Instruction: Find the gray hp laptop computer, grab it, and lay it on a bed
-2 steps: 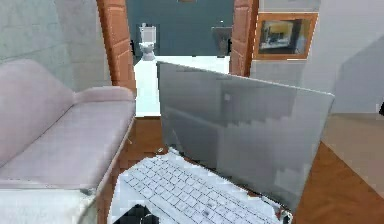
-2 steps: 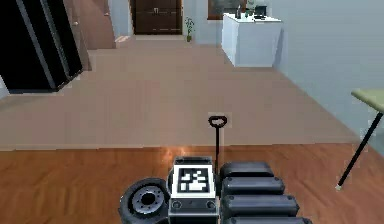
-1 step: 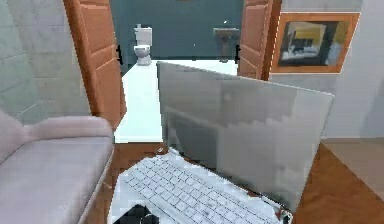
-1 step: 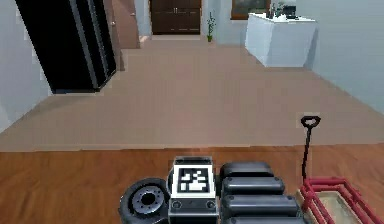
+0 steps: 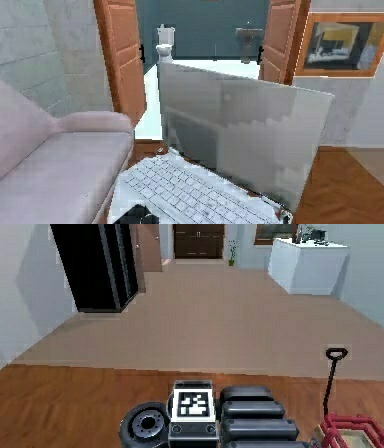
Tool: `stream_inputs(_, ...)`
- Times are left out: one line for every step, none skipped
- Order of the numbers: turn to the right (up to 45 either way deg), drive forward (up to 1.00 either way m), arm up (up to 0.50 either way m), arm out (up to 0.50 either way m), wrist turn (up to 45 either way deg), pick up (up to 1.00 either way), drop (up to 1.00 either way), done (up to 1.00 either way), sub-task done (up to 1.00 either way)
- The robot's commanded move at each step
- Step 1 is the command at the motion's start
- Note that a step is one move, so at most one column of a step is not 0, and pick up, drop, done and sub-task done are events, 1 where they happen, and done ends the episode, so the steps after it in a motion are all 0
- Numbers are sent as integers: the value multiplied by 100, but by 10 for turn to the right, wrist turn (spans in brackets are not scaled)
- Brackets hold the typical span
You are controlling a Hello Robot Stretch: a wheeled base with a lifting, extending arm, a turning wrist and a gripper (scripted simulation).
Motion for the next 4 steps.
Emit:
stream_inputs(0, 100, 0, 0, 0, 0, 0, 0, 0)
stream_inputs(-60, 0, 0, 0, 0, 0, 0, 0, 0)
stream_inputs(0, 50, 0, 0, 0, 0, 0, 0, 0)
stream_inputs(360, 0, 0, 0, 0, 0, 0, 0, 0)
